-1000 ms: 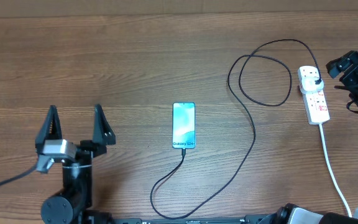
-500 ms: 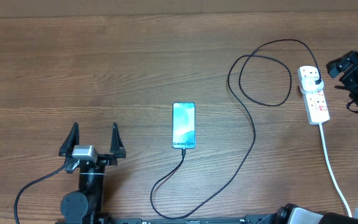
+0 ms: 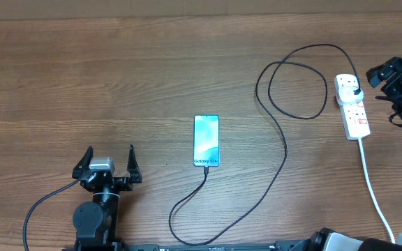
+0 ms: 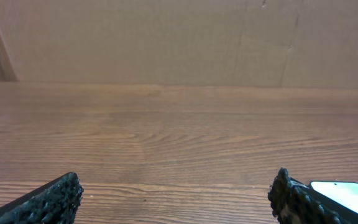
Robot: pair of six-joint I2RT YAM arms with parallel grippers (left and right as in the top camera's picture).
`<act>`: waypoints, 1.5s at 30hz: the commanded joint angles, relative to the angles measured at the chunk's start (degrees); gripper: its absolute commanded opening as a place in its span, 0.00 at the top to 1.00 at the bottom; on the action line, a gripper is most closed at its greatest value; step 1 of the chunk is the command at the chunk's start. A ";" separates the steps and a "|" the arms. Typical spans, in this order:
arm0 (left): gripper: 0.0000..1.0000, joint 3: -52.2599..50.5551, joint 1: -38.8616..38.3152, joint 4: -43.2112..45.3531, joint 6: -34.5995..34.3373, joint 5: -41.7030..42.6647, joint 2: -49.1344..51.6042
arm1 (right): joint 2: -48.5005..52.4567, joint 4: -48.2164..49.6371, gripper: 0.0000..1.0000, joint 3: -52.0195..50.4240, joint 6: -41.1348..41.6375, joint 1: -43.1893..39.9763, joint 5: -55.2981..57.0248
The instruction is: Plug charger to phone and switch on socket
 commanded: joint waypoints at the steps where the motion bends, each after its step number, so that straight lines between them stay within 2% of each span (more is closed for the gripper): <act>1: 0.00 -0.20 0.44 0.04 1.62 0.52 -0.59 | 0.00 0.24 0.00 1.18 0.39 0.26 -0.26; 42: 0.00 -0.20 0.26 0.07 1.75 0.46 -0.52 | -0.02 0.24 0.00 1.18 0.37 0.26 -0.26; 45: 0.00 -0.20 0.26 0.07 1.75 0.46 -0.52 | -1.29 1.38 0.00 1.14 0.04 0.15 3.50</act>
